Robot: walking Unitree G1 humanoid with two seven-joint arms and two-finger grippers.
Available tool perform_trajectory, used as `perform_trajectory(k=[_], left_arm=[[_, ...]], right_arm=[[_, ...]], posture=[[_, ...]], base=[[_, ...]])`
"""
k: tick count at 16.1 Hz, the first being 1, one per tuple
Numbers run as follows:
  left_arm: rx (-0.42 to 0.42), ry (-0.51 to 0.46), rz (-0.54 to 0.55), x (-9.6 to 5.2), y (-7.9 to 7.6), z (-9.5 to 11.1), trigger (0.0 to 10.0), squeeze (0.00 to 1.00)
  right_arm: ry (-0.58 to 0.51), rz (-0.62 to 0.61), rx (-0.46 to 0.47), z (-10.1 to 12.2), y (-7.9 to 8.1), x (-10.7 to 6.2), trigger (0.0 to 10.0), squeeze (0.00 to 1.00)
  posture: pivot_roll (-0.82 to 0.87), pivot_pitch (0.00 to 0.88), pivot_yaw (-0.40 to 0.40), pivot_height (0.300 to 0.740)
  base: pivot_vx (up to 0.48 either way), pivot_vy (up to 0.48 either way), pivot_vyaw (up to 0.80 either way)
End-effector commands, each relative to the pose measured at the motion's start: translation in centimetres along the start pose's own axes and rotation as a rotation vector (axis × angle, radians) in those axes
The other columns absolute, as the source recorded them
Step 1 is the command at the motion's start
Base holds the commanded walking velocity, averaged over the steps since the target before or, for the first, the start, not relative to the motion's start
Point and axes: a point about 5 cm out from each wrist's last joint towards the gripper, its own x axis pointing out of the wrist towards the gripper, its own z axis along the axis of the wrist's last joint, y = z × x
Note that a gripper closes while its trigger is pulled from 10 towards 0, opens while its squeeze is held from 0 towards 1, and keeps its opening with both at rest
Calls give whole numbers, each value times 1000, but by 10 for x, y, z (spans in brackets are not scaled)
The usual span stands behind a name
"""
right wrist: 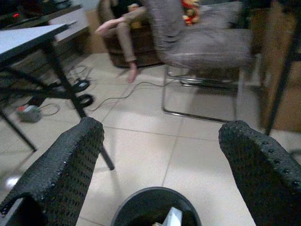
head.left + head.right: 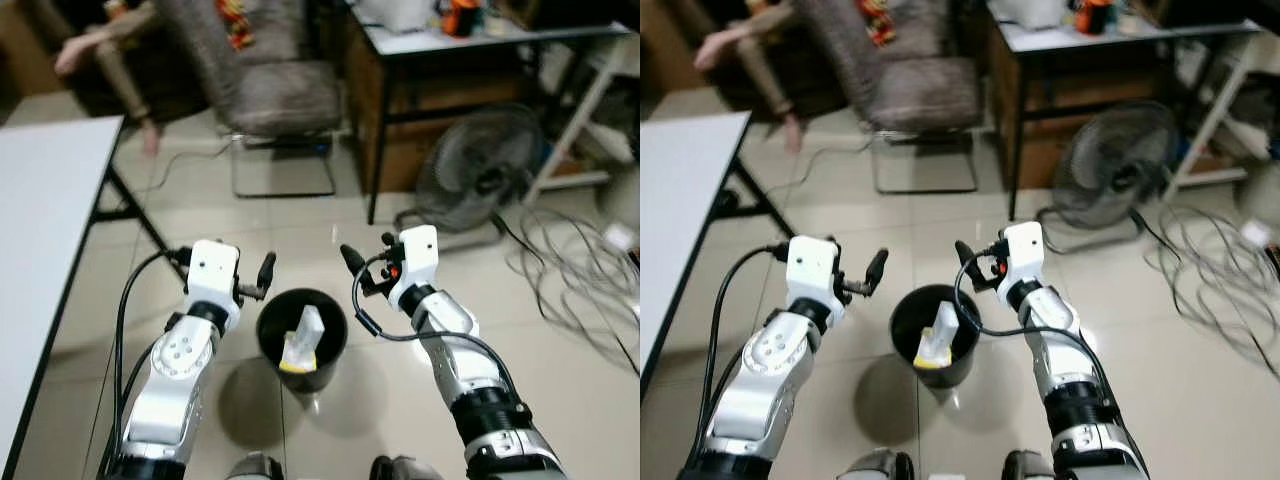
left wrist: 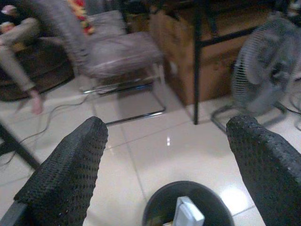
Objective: Picking trash to rubbish bin
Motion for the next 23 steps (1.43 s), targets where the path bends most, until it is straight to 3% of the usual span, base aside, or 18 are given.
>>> perform_trajectory(k=[1, 6, 10, 15, 20, 23], left_arm=[[4, -16, 19, 0, 1, 4, 10000, 0], [9, -73, 52, 1, 3, 19, 10000, 0], [52, -144, 153, -3, 18, 34, 10000, 0], [72, -162, 275, -21, 34, 38, 10000, 0], [93, -163, 344, -35, 33, 35, 10000, 0], [103, -142, 395, -42, 40, 38, 10000, 0]], right_arm=[[5, 4, -14, 2, 3, 0, 10000, 0], [10, 2, -26, 5, 3, -3, 10000, 0], [-13, -9, -31, 13, 4, -8, 10000, 0], [-74, -15, -67, 35, 6, -23, 10000, 0], [-72, -18, -59, 42, 11, -29, 10000, 0], [-72, -27, -45, 46, 13, -35, 10000, 0]], posture=[[-36, 98, 59, 740], [-36, 102, 57, 740], [-37, 110, 58, 740], [-38, 121, 55, 740], [-38, 127, 53, 740], [-41, 140, 53, 740]], base=[[0, 0, 800], [0, 0, 800], [0, 0, 800], [0, 0, 800], [0, 0, 800], [0, 0, 800]])
